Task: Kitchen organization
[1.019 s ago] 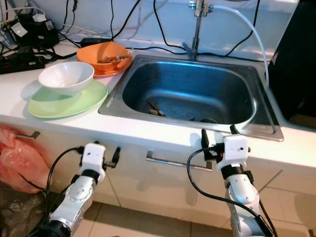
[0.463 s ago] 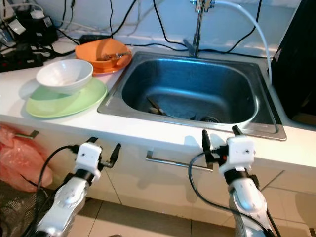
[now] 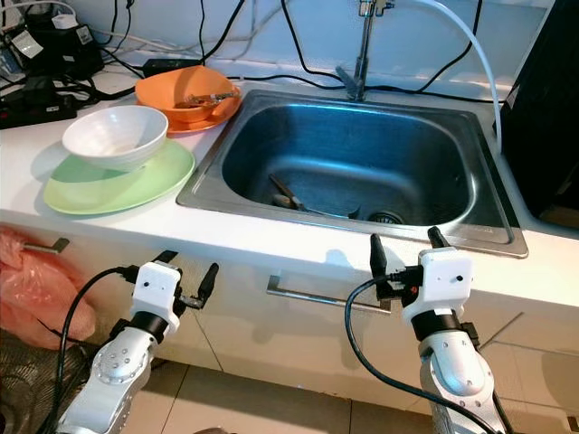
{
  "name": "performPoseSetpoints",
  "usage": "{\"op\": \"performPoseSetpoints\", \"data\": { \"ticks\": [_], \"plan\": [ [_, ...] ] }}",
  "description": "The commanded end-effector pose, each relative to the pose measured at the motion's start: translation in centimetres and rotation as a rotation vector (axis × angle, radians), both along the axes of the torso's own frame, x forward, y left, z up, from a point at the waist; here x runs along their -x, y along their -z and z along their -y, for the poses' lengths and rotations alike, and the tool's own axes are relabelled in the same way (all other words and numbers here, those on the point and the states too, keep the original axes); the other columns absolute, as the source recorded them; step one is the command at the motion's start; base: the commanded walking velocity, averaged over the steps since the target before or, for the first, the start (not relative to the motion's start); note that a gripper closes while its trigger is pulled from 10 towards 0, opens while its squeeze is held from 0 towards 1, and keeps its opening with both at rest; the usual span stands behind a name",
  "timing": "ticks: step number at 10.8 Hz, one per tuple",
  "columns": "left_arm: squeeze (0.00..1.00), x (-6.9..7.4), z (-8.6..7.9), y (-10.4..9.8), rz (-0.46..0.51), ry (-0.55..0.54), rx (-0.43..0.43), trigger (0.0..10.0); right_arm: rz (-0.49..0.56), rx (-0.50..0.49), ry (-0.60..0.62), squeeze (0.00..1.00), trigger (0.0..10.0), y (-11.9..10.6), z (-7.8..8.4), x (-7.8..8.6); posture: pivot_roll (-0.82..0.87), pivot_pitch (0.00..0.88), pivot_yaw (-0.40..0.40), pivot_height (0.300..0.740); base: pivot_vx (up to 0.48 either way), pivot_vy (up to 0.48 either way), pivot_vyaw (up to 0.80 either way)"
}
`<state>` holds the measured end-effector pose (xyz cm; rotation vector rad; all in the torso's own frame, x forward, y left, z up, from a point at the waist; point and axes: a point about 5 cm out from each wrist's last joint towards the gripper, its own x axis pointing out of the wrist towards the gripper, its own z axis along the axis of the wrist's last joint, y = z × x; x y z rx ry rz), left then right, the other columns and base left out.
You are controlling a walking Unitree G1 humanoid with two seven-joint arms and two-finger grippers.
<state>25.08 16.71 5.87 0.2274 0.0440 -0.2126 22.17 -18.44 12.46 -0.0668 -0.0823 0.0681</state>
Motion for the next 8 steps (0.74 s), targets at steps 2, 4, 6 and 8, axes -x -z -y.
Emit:
{"op": "performPoseSetpoints", "data": {
  "ticks": [2,4,6,8],
  "plan": [
    [0.0,-0.17,-0.42,-2.66,0.105,0.012,0.006,10.0,-0.02,-0.005,0.006,1.0,10.0,-0.12,0.12,0.52,0.0,0.008,0.045,0.74,0.0,0.0,0.0],
    [0.0,-0.08,-0.49,-2.55,0.093,0.007,0.002,10.0,-0.029,-0.005,0.006,1.0,10.0,0.01,0.07,0.45,0.0,0.008,0.045,0.74,-0.251,0.0,0.0],
    [0.0,-0.01,-0.39,-2.61,0.084,0.013,-0.001,10.0,-0.034,-0.005,0.009,1.0,10.0,-0.01,0.06,0.49,0.0,0.01,0.047,0.74,-0.279,0.0,0.0],
    [0.0,0.03,-0.34,-2.59,0.079,0.013,-0.002,10.0,-0.039,-0.004,0.015,1.0,10.0,0.09,0.19,0.56,0.0,0.012,0.047,0.74,-0.141,0.0,0.0]
  ]
}}
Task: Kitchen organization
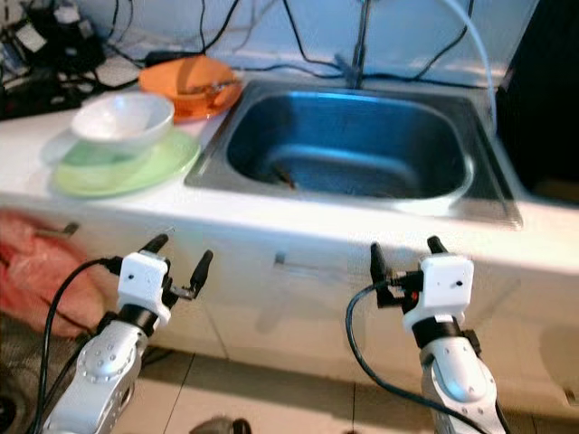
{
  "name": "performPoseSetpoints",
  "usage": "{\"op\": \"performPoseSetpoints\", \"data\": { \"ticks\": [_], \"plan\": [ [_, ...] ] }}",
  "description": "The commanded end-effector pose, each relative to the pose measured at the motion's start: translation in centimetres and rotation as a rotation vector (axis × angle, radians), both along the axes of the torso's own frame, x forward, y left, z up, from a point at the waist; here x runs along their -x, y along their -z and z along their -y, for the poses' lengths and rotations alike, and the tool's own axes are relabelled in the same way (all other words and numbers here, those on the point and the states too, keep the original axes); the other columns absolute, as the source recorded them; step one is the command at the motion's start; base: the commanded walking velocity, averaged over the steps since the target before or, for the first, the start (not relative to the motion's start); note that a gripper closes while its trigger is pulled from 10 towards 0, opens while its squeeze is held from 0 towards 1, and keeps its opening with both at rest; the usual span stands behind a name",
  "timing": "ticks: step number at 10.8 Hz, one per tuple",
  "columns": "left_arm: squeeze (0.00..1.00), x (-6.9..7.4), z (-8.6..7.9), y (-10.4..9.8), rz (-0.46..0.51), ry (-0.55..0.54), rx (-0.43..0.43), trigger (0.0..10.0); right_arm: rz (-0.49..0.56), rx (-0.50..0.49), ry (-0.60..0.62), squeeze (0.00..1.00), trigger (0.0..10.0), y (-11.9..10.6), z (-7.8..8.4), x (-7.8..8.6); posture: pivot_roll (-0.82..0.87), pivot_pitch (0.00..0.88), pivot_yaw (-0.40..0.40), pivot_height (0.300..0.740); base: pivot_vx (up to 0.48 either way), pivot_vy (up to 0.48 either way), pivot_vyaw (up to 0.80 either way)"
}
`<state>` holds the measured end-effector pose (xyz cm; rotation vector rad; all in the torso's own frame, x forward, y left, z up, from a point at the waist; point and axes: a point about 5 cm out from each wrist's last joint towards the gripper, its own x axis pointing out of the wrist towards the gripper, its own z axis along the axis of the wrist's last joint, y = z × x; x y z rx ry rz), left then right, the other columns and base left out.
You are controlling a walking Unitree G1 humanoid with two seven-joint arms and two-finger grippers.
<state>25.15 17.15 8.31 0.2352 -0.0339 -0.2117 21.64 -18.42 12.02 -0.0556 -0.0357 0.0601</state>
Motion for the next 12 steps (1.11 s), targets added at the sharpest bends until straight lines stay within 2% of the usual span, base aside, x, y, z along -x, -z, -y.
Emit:
{"op": "performPoseSetpoints", "data": {
  "ticks": [1,6,7,10,12],
  "plan": [
    [0.0,0.0,0.1,-0.1,-0.001,0.003,-0.007,10.0,0.004,0.008,0.007,1.0,10.0,-0.3,0.3,0.0,-0.01,0.01,0.047,0.74,0.0,0.0,0.0],
    [0.0,-0.2,0.1,0.1,-0.019,0.01,-0.017,10.0,-0.01,0.016,0.006,1.0,10.0,0.1,0.3,0.2,-0.01,0.003,0.049,0.74,0.0,0.0,0.0],
    [0.0,-0.3,0.0,0.9,-0.049,0.011,-0.028,10.0,-0.033,0.024,0.011,1.0,10.0,0.9,0.5,0.4,-0.01,0.0,0.048,0.74,0.0,0.0,0.0],
    [0.0,-0.2,-0.3,4.5,-0.184,0.01,-0.077,10.0,-0.171,0.066,0.036,1.0,10.0,4.9,1.8,1.9,-0.01,0.0,0.05,0.74,0.0,0.0,0.0],
    [0.0,0.2,-1.4,8.4,-0.371,-0.044,-0.089,10.0,-0.396,0.033,0.047,1.0,10.0,10.1,2.9,2.9,-0.01,0.0,0.05,0.74,0.0,0.0,0.0]
  ]
}}
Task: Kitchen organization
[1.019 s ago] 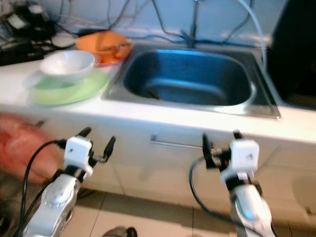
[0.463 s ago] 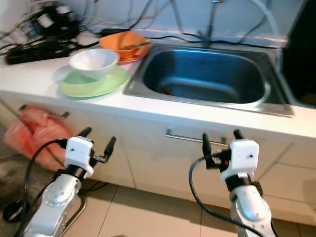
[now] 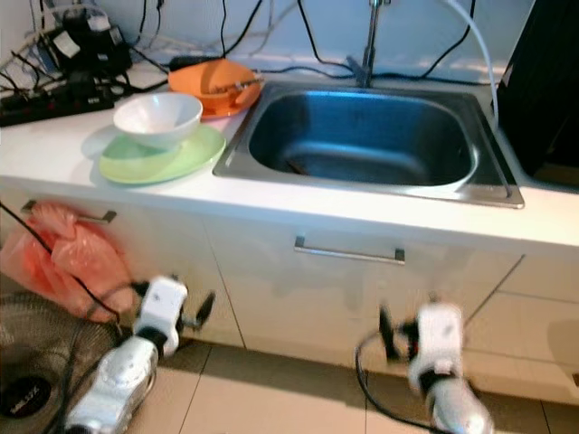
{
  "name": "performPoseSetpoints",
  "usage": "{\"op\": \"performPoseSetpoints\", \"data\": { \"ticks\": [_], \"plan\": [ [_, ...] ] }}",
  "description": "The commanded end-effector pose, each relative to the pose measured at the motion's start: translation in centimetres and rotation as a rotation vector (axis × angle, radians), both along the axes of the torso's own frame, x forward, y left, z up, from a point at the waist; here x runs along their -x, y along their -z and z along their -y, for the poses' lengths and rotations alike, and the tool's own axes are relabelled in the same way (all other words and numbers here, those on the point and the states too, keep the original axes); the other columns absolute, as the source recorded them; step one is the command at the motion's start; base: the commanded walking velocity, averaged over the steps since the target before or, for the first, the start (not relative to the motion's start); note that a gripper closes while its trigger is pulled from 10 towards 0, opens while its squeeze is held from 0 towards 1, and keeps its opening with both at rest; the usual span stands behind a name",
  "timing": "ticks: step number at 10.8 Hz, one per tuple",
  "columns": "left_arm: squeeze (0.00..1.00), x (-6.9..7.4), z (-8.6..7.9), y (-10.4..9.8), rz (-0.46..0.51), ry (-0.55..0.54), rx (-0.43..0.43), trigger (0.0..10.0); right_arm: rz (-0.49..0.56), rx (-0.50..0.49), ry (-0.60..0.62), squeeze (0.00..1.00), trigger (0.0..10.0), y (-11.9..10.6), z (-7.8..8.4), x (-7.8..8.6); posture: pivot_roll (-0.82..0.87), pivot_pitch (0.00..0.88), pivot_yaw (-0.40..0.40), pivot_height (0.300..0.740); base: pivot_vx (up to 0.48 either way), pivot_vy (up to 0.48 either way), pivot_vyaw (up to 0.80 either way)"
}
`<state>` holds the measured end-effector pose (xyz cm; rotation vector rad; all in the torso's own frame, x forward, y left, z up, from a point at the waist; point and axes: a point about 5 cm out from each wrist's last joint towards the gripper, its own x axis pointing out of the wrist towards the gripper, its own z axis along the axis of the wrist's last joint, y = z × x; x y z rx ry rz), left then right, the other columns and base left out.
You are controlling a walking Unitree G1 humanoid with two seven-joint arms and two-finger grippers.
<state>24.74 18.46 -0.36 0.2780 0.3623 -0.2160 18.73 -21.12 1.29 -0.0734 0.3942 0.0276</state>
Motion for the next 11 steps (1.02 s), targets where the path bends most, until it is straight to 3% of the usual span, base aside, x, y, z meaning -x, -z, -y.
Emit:
{"op": "performPoseSetpoints", "data": {
  "ticks": [1,2,3,4,6,7,8,10,11],
  "plan": [
    [0.0,-0.1,-0.4,0.7,-0.042,-0.016,-0.016,10.0,-0.048,-0.033,0.028,1.0,10.0,1.2,0.5,-0.2,-0.01,0.0,0.051,0.74,0.0,0.0,0.0],
    [0.0,0.0,-0.6,1.5,-0.097,-0.05,-0.001,10.0,-0.089,-0.036,0.037,1.0,10.0,2.4,0.6,-0.5,-0.01,0.0,0.048,0.74,0.0,0.0,0.0],
    [0.0,-0.3,-1.3,2.4,-0.185,-0.111,-0.006,10.0,-0.266,-0.074,0.041,0.99,10.0,5.5,0.5,-1.0,-0.01,0.0,0.051,0.74,0.0,0.0,0.0],
    [0.0,-0.5,-1.3,2.6,-0.212,-0.13,0.037,10.0,-0.303,-0.08,0.042,0.92,10.0,6.1,0.4,-1.2,-0.01,0.0,0.053,0.74,0.0,0.0,0.0],
    [0.0,-0.2,-1.2,3.4,-0.307,-0.138,0.006,10.0,-0.418,-0.081,0.048,0.85,10.0,7.5,-0.1,-1.5,0.0,0.0,0.05,0.74,0.0,0.0,0.0],
    [0.0,0.3,-0.9,4.1,-0.357,-0.136,-0.033,10.0,-0.467,-0.049,0.026,0.41,10.0,8.0,-0.6,-1.4,0.01,0.0,0.053,0.74,0.0,0.0,0.0],
    [0.0,1.6,-0.3,5.3,-0.457,-0.069,-0.101,10.0,-0.509,-0.036,0.04,0.0,10.0,8.4,-1.1,-1.4,0.01,0.0,0.06,0.74,0.0,0.0,0.0],
    [0.0,2.8,-0.1,6.1,-0.525,0.016,-0.153,10.0,-0.528,-0.072,0.048,0.0,10.0,8.8,-2.3,-1.2,0.04,0.0,0.063,0.74,0.0,0.0,0.0],
    [0.0,2.7,-0.8,6.0,-0.518,-0.02,-0.157,10.0,-0.535,-0.078,0.031,0.0,10.0,9.1,-3.1,-0.9,0.05,0.0,0.068,0.74,0.0,0.0,0.0]
  ]
}}
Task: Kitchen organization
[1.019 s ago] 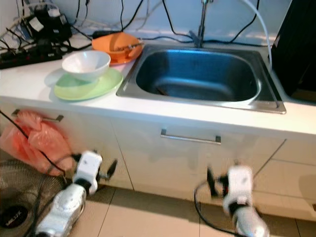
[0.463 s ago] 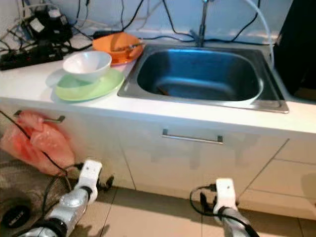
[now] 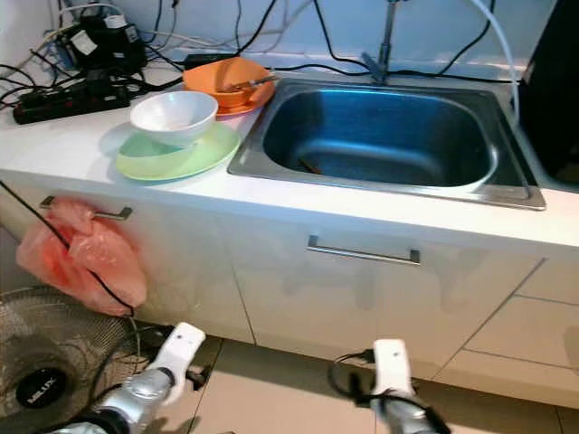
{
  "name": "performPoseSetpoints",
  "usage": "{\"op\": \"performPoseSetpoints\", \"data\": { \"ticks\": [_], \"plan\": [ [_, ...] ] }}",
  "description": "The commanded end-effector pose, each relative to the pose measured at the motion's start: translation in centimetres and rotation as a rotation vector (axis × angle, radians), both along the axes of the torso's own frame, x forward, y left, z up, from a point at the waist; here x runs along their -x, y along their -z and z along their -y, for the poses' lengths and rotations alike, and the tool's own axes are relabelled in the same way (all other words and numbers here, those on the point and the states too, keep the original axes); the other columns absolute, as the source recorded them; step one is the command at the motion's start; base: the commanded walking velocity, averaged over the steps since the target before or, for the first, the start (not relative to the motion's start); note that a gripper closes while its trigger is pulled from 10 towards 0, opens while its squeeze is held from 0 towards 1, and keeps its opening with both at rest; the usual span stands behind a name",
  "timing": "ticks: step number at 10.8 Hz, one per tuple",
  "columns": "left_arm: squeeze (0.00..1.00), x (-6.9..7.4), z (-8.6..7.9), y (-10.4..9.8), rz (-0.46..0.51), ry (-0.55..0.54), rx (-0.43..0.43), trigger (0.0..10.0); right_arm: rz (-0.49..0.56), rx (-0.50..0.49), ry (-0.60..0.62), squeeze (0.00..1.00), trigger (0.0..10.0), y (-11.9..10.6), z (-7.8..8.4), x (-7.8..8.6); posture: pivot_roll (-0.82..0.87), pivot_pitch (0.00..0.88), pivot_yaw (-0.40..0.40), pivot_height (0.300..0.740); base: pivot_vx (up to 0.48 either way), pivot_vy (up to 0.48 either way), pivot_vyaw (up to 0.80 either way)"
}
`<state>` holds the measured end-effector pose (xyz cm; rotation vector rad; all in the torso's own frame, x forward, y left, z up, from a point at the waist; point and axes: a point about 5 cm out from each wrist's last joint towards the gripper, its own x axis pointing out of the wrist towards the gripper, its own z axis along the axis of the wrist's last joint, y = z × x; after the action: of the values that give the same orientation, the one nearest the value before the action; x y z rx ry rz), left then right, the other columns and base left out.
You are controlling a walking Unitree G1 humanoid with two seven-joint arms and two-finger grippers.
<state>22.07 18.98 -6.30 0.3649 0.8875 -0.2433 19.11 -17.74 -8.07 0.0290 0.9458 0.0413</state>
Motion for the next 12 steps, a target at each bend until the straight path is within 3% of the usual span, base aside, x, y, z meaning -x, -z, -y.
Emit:
{"op": "performPoseSetpoints", "data": {
  "ticks": [1,3,5,7,10,12],
  "plan": [
    [0.0,0.1,-0.8,-0.1,-0.007,-0.016,-0.02,10.0,0.013,0.01,0.003,0.0,10.0,-0.2,-0.1,-0.4,0.05,0.0,0.085,0.74,0.0,0.0,0.0],
    [0.0,-0.5,-1.6,-0.5,0.003,-0.018,-0.046,10.0,-0.005,0.021,0.004,0.0,10.0,0.0,0.1,0.0,0.06,0.0,0.085,0.74,0.0,0.0,0.0],
    [0.0,-0.8,-0.6,-0.5,0.006,0.008,-0.035,10.0,-0.002,0.057,0.005,0.0,10.0,-0.3,1.3,-0.3,0.04,0.0,0.077,0.74,0.0,0.0,-0.33],
    [0.0,-0.1,1.3,0.2,-0.017,0.04,-0.007,10.0,0.024,0.075,0.047,0.0,10.0,-1.0,3.0,-1.2,0.01,0.0,0.034,0.74,0.0,0.0,0.0],
    [0.0,1.0,-0.6,0.6,-0.049,-0.035,-0.039,10.0,0.046,0.088,0.015,0.0,10.0,-1.6,3.0,-2.3,0.03,0.0,0.002,0.74,0.0,0.0,-0.8],
    [0.0,1.3,-2.1,0.5,-0.043,-0.125,-0.036,10.0,0.034,0.088,-0.016,0.0,10.0,-1.3,2.2,-2.0,0.06,0.0,0.029,0.74,0.0,0.0,-0.8]
  ]
}}
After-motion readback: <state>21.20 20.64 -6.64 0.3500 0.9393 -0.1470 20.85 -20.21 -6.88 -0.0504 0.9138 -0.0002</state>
